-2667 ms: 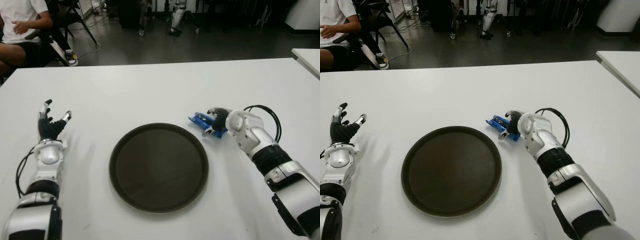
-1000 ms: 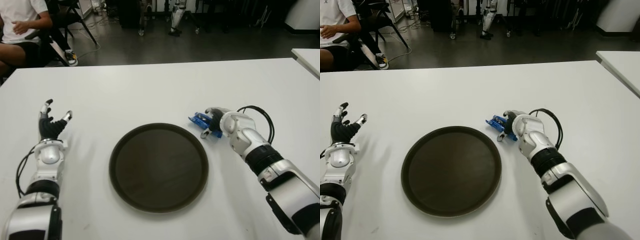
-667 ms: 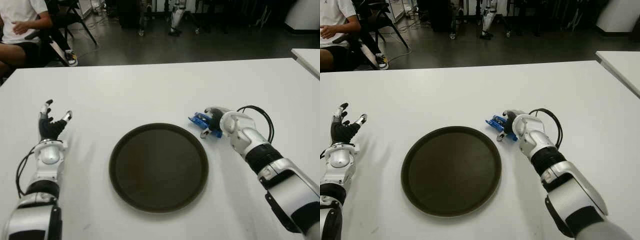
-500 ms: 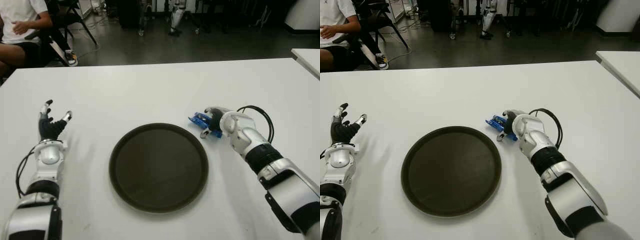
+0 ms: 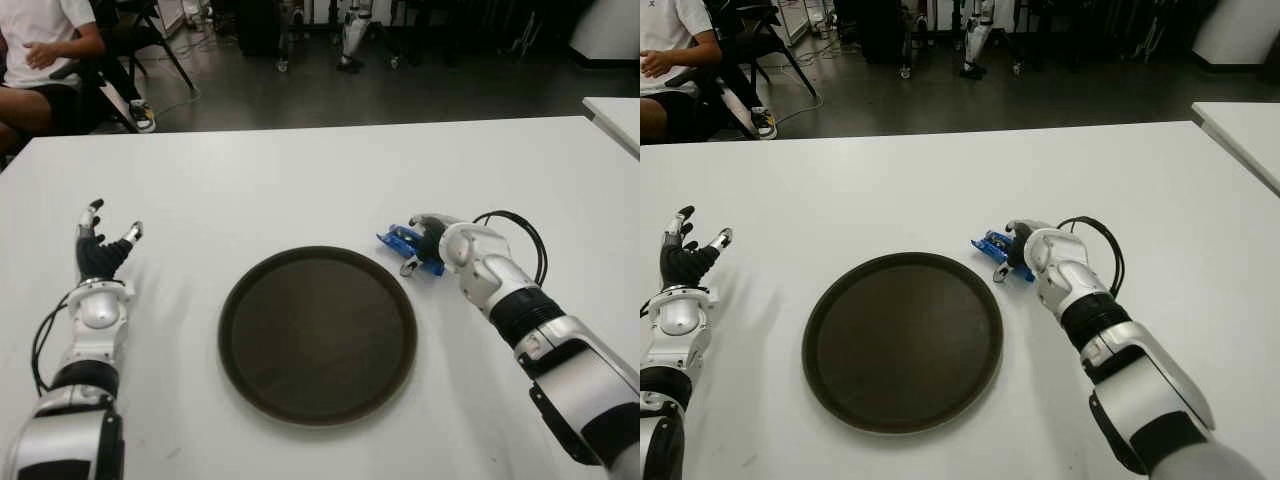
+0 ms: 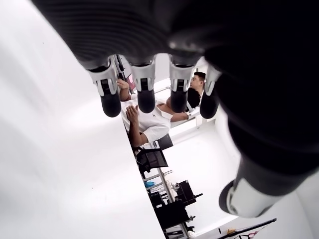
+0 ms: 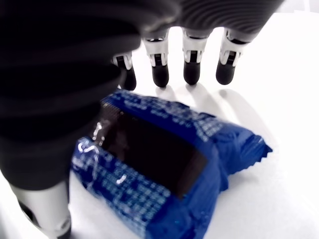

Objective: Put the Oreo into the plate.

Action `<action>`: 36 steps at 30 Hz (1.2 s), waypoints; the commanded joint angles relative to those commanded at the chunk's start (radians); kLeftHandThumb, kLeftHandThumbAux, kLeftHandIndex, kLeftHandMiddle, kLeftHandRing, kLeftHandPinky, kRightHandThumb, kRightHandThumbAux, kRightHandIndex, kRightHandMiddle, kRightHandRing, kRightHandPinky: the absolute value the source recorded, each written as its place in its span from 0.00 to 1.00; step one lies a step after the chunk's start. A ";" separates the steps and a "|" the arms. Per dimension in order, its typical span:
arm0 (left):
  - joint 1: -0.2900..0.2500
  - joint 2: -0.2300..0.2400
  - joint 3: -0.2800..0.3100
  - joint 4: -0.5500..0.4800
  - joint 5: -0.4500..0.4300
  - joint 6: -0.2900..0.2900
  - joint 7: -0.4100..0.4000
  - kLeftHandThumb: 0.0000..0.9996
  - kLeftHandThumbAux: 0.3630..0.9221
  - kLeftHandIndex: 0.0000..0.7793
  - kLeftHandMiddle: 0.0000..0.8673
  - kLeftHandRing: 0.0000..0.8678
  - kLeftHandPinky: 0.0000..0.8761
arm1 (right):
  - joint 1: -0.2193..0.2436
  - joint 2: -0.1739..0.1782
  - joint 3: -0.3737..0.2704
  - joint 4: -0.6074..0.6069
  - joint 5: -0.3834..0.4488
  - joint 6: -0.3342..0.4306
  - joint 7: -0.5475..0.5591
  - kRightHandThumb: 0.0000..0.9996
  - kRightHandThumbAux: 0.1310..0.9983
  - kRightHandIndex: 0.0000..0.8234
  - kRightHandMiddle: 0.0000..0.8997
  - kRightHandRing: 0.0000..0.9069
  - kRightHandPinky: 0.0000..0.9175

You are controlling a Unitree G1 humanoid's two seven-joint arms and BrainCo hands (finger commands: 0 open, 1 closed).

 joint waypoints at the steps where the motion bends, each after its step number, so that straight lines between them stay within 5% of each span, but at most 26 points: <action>1: 0.000 0.000 0.000 0.000 0.000 0.000 0.000 0.00 0.67 0.00 0.00 0.00 0.00 | 0.000 -0.002 0.003 0.000 -0.002 -0.001 0.001 0.00 0.73 0.02 0.08 0.05 0.00; 14: -0.001 -0.002 0.005 -0.001 -0.006 0.002 0.000 0.00 0.67 0.00 0.00 0.00 0.00 | -0.001 -0.020 0.035 0.003 -0.016 -0.041 -0.029 0.00 0.77 0.07 0.13 0.09 0.01; 24: -0.003 0.002 -0.003 0.004 0.006 0.003 0.009 0.00 0.65 0.00 0.00 0.00 0.00 | 0.020 -0.006 0.003 0.002 -0.003 -0.043 -0.162 0.00 0.82 0.10 0.18 0.17 0.09; 36: 0.002 -0.002 -0.002 -0.010 0.004 0.007 0.015 0.00 0.67 0.00 0.00 0.00 0.00 | 0.034 0.020 -0.052 0.025 0.017 -0.042 -0.287 0.00 0.86 0.33 0.28 0.29 0.25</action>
